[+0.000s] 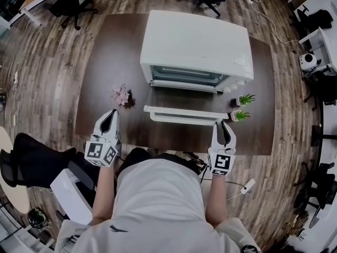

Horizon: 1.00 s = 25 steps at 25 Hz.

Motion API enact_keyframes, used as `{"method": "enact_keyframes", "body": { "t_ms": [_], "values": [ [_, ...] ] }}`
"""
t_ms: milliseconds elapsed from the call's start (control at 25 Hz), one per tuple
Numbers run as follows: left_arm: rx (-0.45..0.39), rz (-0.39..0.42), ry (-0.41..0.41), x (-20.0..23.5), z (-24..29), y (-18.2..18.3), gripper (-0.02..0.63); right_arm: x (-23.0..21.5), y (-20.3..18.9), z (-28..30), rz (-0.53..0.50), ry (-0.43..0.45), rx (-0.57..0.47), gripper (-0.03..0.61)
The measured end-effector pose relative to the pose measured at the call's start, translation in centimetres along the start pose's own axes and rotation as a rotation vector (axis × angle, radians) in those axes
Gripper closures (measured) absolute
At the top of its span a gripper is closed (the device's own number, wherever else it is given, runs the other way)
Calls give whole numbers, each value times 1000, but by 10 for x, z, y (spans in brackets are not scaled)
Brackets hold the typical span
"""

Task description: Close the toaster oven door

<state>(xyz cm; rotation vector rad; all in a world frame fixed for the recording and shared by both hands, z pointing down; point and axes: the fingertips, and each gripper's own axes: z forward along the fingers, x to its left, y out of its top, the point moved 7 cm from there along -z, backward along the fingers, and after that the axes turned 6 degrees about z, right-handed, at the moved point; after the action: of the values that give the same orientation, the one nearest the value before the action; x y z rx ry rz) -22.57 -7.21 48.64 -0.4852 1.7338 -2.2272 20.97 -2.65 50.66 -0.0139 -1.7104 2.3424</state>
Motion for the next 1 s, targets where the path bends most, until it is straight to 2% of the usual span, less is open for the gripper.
{"method": "enact_keyframes", "body": {
  "t_ms": [80, 160, 240, 360, 480, 600, 800, 1000],
  "values": [
    [2, -2, 4, 1, -1, -1, 609, -2, 15, 7, -21, 1, -16, 516],
    [2, -6, 11, 3, -2, -2, 609, -3, 32, 17, -42, -1, -43, 580],
    [-1, -9, 18, 4, -3, -2, 609, -9, 49, 30, -37, -14, -102, 580],
    [-5, -13, 33, 7, -5, -1, 609, -24, 72, 51, 41, -14, -165, 580],
    [-7, -17, 53, 10, -8, -2, 609, -39, 87, 73, 87, -26, -185, 580],
    [-10, -23, 74, 13, -13, -2, 609, -48, 83, 93, 77, -25, -107, 575],
    [-9, -28, 97, 20, -19, -1, 609, -51, 63, 86, 236, -26, -100, 575],
    [-10, -25, 74, 18, -12, 0, 609, -32, 62, 69, 208, 1, -120, 575]
  ]
}}
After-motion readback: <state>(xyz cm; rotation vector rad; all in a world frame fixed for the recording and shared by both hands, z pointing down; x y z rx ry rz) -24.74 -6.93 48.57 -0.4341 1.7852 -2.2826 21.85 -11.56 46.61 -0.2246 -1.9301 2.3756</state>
